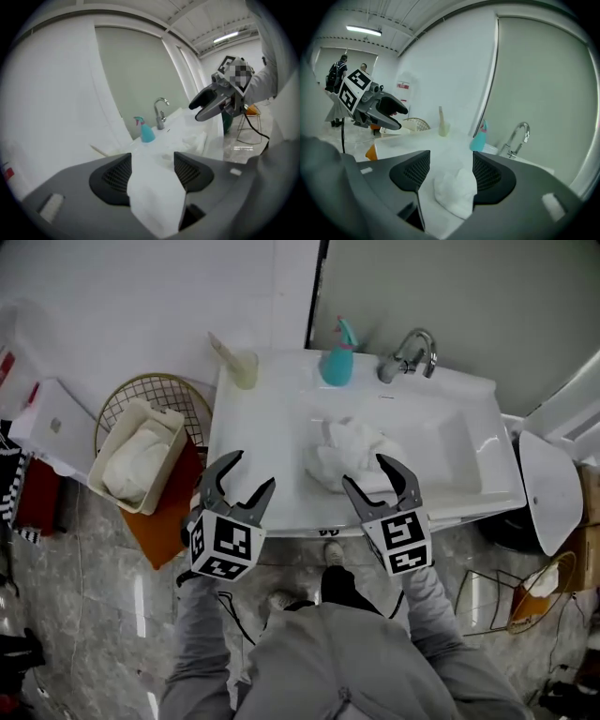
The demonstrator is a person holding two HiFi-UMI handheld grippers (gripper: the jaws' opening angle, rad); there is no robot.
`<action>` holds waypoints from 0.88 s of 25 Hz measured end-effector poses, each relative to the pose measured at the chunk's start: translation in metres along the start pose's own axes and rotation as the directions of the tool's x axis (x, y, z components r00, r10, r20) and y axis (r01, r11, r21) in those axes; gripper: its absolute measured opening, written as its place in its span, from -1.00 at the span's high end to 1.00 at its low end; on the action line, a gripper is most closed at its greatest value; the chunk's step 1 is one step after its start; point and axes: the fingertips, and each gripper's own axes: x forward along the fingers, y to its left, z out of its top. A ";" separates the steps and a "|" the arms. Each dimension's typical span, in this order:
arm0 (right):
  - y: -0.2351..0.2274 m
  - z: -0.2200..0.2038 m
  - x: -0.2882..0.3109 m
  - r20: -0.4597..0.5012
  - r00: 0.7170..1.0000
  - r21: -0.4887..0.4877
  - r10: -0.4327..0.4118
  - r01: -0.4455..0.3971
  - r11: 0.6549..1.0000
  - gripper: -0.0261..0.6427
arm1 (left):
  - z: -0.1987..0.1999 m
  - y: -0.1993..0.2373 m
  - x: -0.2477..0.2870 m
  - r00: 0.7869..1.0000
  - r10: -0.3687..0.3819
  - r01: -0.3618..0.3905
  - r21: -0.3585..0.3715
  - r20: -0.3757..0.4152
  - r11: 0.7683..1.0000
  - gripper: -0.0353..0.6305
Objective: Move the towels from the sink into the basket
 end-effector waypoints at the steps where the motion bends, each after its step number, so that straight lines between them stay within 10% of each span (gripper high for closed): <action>1: -0.011 -0.011 -0.002 -0.019 1.000 0.009 -0.009 0.009 1.000 0.13 | 0.005 -0.009 0.014 0.999 -0.032 0.032 0.015 0.000 0.999 -0.11; 12: -0.107 -0.118 0.007 -0.262 0.963 0.004 0.058 -0.059 0.998 -0.03 | 0.031 -0.090 0.148 0.934 -0.321 0.348 0.186 -0.159 0.919 -0.11; 22: -0.115 -0.202 0.053 -0.453 0.833 -0.035 0.317 -0.372 0.928 -0.14 | -0.011 -0.162 0.233 0.763 -0.481 0.604 0.212 -0.432 0.768 -0.24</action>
